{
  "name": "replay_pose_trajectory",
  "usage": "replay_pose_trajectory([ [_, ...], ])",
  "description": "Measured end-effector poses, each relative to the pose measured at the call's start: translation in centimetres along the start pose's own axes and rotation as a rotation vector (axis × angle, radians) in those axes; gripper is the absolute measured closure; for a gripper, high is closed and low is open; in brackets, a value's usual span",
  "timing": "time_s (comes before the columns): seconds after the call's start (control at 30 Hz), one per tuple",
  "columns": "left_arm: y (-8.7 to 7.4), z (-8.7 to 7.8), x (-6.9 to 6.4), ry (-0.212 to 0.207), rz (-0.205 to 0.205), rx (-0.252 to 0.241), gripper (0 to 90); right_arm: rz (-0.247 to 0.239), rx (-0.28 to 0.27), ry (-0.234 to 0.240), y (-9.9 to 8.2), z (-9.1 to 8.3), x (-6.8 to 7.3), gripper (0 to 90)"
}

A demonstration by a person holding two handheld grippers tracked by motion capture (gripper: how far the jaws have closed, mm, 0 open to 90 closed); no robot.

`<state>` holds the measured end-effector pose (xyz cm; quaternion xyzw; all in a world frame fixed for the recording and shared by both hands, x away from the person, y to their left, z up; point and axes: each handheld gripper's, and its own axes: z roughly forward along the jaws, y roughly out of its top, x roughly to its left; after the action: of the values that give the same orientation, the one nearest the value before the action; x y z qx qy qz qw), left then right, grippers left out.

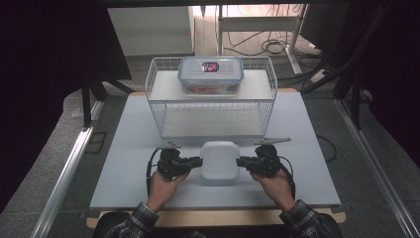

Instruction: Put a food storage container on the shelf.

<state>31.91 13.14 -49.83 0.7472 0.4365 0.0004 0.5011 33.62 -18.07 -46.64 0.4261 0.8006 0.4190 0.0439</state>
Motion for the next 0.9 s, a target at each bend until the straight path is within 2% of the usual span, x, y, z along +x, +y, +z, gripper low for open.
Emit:
replay_pose_trajectory([
  [0.13, 0.1, -0.2, -0.1, 0.019, 0.003, -0.013, 79.1, -0.027, -0.029, -0.017, 0.0, 0.2, 0.4, 77.7],
  [0.5, 1.5, -1.7, -0.4, 0.031, 0.034, -0.042, 79.0, -0.063, -0.109, 0.015, 1.2, -0.8, 1.0, 78.1],
  [0.9, 4.5, -3.5, -0.6, 0.065, 0.064, -0.081, 78.6, -0.119, -0.178, 0.014, 4.3, -1.7, 2.0, 78.7],
])
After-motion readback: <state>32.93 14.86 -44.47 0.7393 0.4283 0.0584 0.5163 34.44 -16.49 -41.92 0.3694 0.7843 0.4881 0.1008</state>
